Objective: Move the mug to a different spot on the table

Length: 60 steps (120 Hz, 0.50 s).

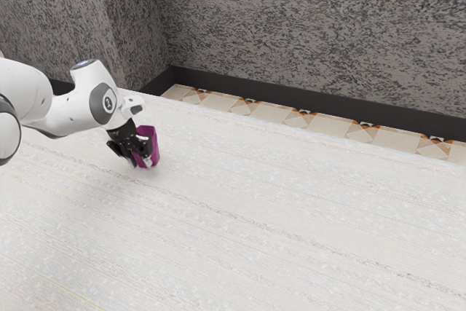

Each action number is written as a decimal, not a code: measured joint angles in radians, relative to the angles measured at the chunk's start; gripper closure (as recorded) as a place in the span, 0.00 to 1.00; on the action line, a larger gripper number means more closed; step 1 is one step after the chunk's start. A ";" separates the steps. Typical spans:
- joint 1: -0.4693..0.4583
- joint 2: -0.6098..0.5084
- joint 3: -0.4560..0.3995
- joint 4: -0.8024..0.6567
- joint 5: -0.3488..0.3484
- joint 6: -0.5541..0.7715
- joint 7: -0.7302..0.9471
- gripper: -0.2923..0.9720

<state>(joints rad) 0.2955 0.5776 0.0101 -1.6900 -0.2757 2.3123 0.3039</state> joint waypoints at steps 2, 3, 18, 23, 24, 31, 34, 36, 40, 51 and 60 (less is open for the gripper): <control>0.000 -0.001 0.000 -0.001 0.000 0.003 0.000 0.59; 0.001 -0.002 0.000 -0.002 0.000 0.004 -0.001 0.59; 0.003 -0.013 -0.010 -0.011 -0.002 0.026 -0.004 0.65; 0.004 -0.019 -0.016 -0.014 -0.003 0.032 -0.005 0.66; 0.004 -0.020 -0.017 -0.015 -0.003 0.033 -0.005 0.66; 0.005 -0.029 -0.027 -0.022 -0.004 0.044 -0.006 0.67; 0.005 -0.034 -0.030 -0.027 -0.005 0.048 -0.006 0.67; 0.005 -0.038 -0.032 -0.030 -0.005 0.051 -0.007 0.67; 0.005 -0.047 -0.034 -0.038 -0.005 0.055 -0.007 0.68; 0.006 -0.090 -0.037 -0.076 -0.005 0.066 -0.009 0.70; 0.005 -0.134 -0.042 -0.124 -0.005 0.076 -0.011 0.70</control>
<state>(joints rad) 0.3010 0.4433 -0.0321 -1.8135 -0.2807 2.3888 0.2933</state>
